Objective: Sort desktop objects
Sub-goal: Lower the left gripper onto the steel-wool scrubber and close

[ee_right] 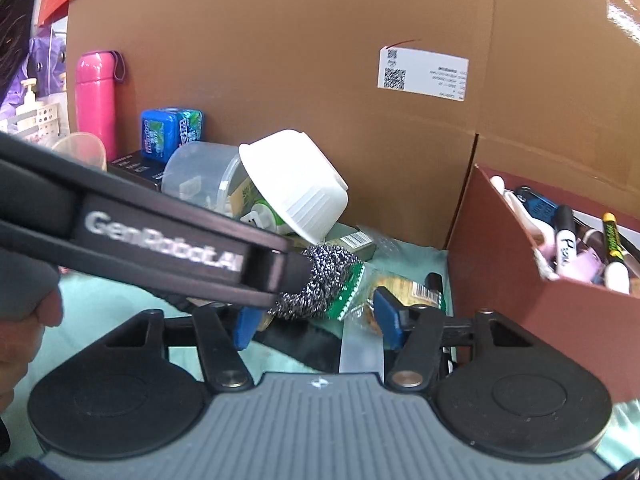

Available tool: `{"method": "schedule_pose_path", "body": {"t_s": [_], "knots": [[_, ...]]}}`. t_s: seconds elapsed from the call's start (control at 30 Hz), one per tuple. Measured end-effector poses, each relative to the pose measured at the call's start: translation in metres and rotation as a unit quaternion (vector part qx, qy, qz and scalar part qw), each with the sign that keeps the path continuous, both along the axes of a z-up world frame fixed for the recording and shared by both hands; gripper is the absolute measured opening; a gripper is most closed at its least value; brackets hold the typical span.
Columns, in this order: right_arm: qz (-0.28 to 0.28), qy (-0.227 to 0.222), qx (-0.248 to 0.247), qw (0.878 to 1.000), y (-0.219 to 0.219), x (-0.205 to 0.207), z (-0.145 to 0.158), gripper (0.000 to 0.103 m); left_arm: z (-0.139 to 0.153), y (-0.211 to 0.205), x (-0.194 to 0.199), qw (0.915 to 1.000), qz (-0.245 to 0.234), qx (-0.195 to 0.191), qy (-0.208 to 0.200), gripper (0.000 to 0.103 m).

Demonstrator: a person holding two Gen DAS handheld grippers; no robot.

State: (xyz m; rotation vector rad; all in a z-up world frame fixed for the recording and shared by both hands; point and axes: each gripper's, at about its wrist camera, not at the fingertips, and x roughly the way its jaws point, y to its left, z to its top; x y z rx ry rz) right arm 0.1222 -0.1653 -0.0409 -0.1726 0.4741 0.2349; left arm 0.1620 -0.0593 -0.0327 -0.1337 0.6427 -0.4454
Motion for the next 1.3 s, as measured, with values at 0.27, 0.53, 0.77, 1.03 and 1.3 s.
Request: {"method": "schedule_pose_path", "body": {"t_s": [0.27,0.53,0.77,1.03,1.3], "knots": [[0.025,0.006,-0.008,1.000,0.009,0.022,-0.008,0.048,-0.014,-0.008,0.017,0.9996,-0.024,-0.008,0.011,0.063],[0.020,0.012,-0.004,1.000,0.009,0.026,-0.015,0.037,-0.019,-0.009,0.019,0.9997,-0.022,-0.003,0.007,0.036],[0.022,0.002,-0.013,1.000,0.007,0.009,-0.007,0.031,-0.007,-0.009,0.001,0.9997,-0.022,0.006,-0.007,0.028],[0.052,0.000,-0.017,0.999,0.006,-0.039,0.007,0.030,0.006,-0.015,-0.049,0.9997,-0.015,0.018,-0.007,0.028],[0.095,0.025,-0.037,0.995,0.021,-0.109,0.004,0.031,-0.007,-0.010,-0.106,0.9985,-0.036,0.023,0.033,0.028]]}}
